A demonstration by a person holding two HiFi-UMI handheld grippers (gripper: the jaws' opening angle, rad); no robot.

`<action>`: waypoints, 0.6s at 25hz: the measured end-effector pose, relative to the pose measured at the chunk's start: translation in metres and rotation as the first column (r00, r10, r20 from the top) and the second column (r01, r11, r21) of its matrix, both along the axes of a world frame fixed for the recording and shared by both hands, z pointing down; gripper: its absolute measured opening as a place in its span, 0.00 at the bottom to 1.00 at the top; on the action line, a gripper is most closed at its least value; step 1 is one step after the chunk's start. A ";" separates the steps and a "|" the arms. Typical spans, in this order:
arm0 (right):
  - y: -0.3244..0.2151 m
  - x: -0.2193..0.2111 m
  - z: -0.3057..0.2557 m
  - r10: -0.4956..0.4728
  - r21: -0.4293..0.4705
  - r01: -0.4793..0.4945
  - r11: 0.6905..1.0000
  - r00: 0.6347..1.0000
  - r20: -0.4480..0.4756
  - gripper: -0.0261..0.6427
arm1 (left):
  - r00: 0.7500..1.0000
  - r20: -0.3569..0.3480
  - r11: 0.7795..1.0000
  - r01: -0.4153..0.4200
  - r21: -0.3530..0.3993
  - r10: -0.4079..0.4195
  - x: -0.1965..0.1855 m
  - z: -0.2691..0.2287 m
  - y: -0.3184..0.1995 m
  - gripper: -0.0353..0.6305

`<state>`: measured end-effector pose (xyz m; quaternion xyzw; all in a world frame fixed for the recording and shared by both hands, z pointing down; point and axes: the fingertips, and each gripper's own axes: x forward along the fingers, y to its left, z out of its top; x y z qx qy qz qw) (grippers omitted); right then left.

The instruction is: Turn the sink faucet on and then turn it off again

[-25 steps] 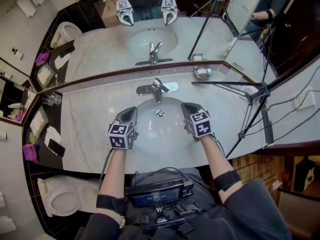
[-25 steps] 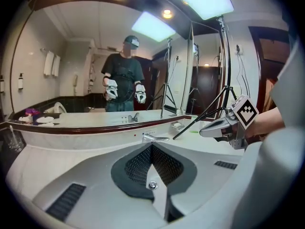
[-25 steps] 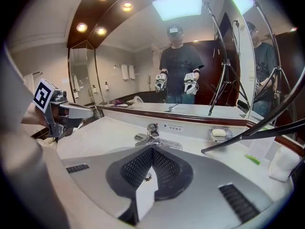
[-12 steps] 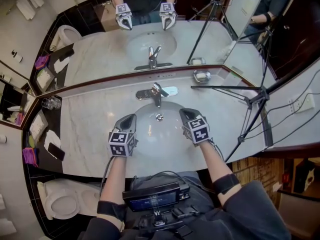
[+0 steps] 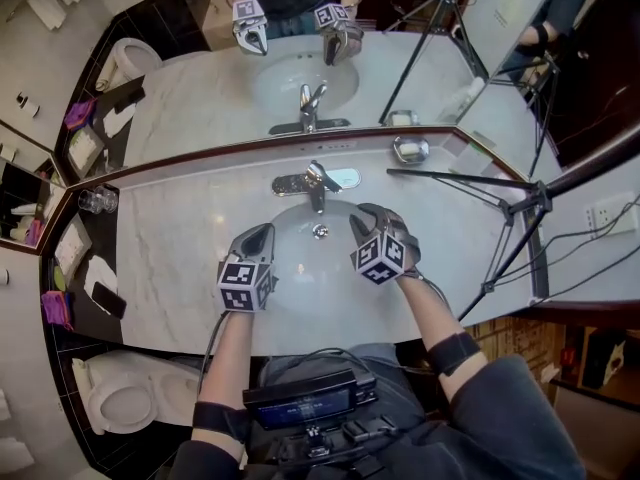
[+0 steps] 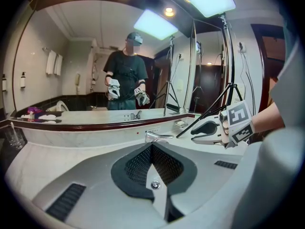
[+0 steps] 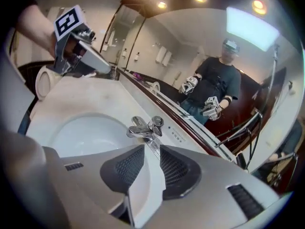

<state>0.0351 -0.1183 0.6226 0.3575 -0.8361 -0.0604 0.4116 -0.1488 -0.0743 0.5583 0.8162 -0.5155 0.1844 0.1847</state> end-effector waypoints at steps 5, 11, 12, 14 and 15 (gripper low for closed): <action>-0.027 -0.014 0.012 -0.130 0.123 0.168 0.978 0.954 -0.269 0.31 | 1.000 0.007 1.000 0.004 -0.017 -0.004 0.000 0.009 -0.004 0.05; -0.061 -0.026 0.031 -0.171 0.172 0.267 0.948 0.885 -0.433 0.41 | 1.000 0.026 1.000 -0.005 -0.030 0.006 0.003 0.019 0.003 0.05; -0.066 -0.029 0.036 -0.180 0.161 0.275 0.948 0.878 -0.443 0.42 | 1.000 0.030 1.000 -0.006 -0.030 0.007 0.002 0.021 0.005 0.05; -0.070 -0.034 0.043 -0.209 0.136 0.302 0.944 0.861 -0.463 0.42 | 0.999 0.032 0.999 -0.003 -0.037 0.004 0.000 0.023 0.008 0.05; -0.072 -0.038 0.046 -0.224 0.127 0.317 0.940 0.852 -0.473 0.42 | 1.000 0.031 0.999 0.000 -0.041 0.001 -0.002 0.024 0.008 0.05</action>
